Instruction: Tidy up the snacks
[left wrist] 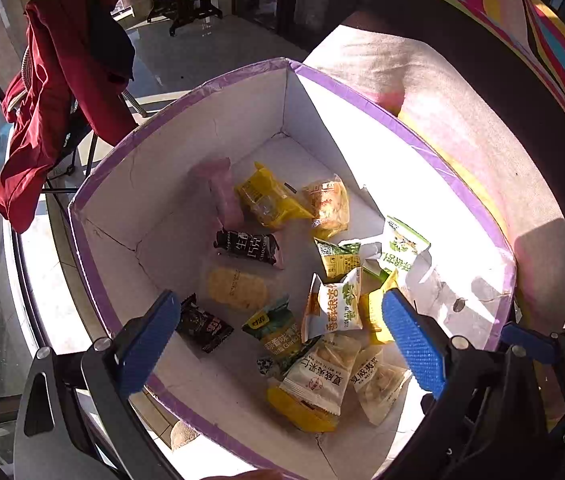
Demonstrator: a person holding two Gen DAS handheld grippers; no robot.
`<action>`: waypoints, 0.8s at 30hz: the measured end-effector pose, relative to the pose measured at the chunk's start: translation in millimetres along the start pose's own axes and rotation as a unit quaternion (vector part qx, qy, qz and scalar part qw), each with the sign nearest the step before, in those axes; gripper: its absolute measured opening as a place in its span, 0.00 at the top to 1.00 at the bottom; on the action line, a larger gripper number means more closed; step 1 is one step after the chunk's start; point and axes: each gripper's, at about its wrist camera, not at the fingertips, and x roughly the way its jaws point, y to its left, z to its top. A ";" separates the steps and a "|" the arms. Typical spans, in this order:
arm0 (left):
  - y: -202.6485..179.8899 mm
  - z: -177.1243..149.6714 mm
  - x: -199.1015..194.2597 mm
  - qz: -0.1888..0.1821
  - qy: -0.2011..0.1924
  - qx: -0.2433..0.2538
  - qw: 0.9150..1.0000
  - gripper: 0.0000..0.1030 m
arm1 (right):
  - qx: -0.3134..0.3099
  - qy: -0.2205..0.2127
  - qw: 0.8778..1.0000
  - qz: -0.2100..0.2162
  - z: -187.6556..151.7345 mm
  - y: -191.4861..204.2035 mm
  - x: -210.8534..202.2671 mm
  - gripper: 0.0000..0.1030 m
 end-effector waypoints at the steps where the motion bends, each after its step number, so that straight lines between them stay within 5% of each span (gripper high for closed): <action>1: -0.1 0.0 0.7 0.000 0.001 0.000 1.000 0.02 | 0.001 -0.001 1.000 0.000 0.0 -0.2 -0.6 0.15; 24: -1.7 -2.4 5.9 0.005 0.005 -0.002 1.000 0.02 | 0.007 -0.006 1.000 -0.004 1.3 -1.5 -0.9 0.15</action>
